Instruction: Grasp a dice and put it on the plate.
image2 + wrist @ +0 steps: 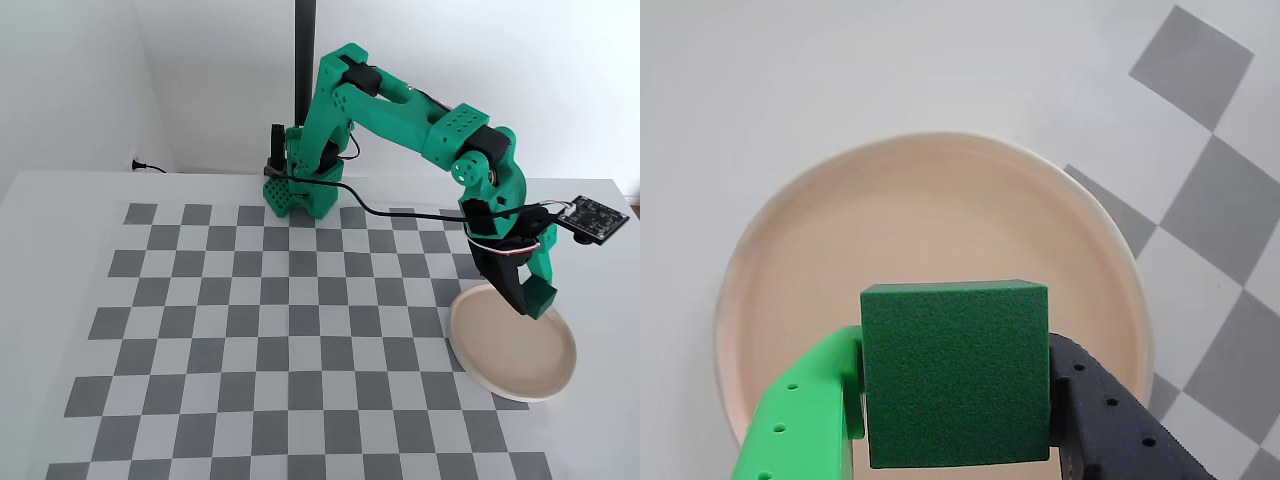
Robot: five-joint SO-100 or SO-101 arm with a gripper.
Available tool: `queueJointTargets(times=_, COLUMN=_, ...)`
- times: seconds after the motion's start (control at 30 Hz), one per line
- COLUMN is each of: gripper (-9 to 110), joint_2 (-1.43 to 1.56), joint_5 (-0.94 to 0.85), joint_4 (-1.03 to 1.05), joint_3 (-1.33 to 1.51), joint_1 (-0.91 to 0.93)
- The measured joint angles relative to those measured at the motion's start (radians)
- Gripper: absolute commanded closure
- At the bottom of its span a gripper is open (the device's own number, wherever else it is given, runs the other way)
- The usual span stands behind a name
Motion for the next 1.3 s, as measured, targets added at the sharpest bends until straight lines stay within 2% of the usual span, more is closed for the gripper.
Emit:
queueJointTargets(times=0.37, gripper=106, joint_2=-0.354, joint_5=0.015, joint_4=0.041, joint_3=-0.362, joint_1=-0.018)
queueJointTargets(times=0.47, gripper=97, joint_2=-0.396, joint_5=0.025, joint_4=0.041, joint_3=-0.402, joint_1=-0.018)
queueJointTargets(times=0.57, gripper=90, joint_2=-0.416, joint_5=0.031, joint_4=0.041, joint_3=-0.411, joint_1=-0.017)
queueJointTargets(times=0.87, gripper=83, joint_2=-0.423, joint_5=0.046, joint_4=0.041, joint_3=-0.413, joint_1=-0.017)
queueJointTargets(times=1.3, gripper=83, joint_2=-0.417, joint_5=0.052, joint_4=0.11, joint_3=-0.413, joint_1=-0.008)
